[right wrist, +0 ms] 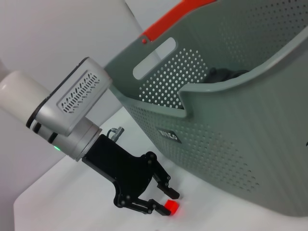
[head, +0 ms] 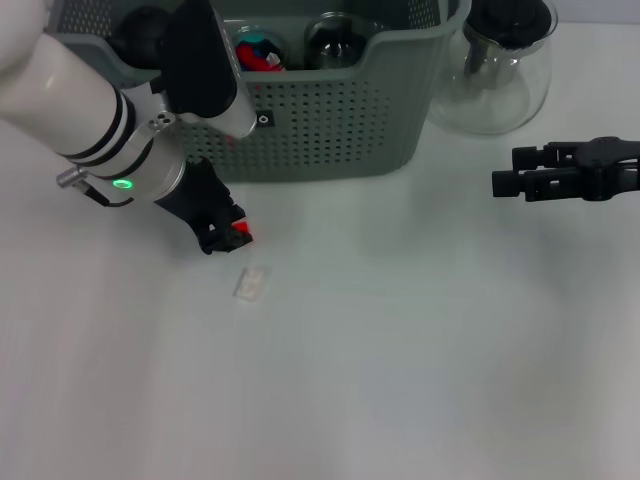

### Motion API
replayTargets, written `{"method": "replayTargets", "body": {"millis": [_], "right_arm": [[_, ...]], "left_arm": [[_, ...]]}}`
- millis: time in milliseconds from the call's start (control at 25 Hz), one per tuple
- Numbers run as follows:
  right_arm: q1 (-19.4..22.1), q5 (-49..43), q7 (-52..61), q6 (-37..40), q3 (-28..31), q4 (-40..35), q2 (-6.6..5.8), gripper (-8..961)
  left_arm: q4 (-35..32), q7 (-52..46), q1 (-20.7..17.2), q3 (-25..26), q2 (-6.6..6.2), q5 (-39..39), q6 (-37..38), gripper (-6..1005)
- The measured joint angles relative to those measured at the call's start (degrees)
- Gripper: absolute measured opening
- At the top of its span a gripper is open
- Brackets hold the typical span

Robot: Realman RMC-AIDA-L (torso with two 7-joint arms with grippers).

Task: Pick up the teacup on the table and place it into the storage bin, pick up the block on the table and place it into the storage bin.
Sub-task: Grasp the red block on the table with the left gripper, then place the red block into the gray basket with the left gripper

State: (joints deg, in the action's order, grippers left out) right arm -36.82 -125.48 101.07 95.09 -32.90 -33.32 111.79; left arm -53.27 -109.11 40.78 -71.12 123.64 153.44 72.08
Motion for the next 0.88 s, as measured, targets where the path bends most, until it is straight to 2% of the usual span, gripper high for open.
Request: {"method": "replayTargets", "body": {"millis": [240, 640, 760, 880], "right_arm": [[0.0, 0.0, 0.01, 0.0, 0.03, 0.0, 0.0, 942], [0.06, -0.03, 0.0, 0.01, 0.03, 0.02, -0.16, 941], [0.07, -0.03, 0.02, 0.0, 0.03, 0.02, -0.26, 941], [0.08, -0.02, 0.07, 0.0, 0.03, 0.03, -0.26, 941]], "left_arm": [[-0.13, -0.11, -0.01, -0.29, 0.54, 1.8, 0.1, 280], [-2.65, -1.07, -1.02, 0.14, 0.61, 1.33, 1.53, 226], [-6.13, -2.31, -2.31, 0.73, 0.74, -0.06, 4.35, 190], [-11.86, -5.25, -3.83, 4.03, 0.66, -6.11, 11.9, 190]]}}
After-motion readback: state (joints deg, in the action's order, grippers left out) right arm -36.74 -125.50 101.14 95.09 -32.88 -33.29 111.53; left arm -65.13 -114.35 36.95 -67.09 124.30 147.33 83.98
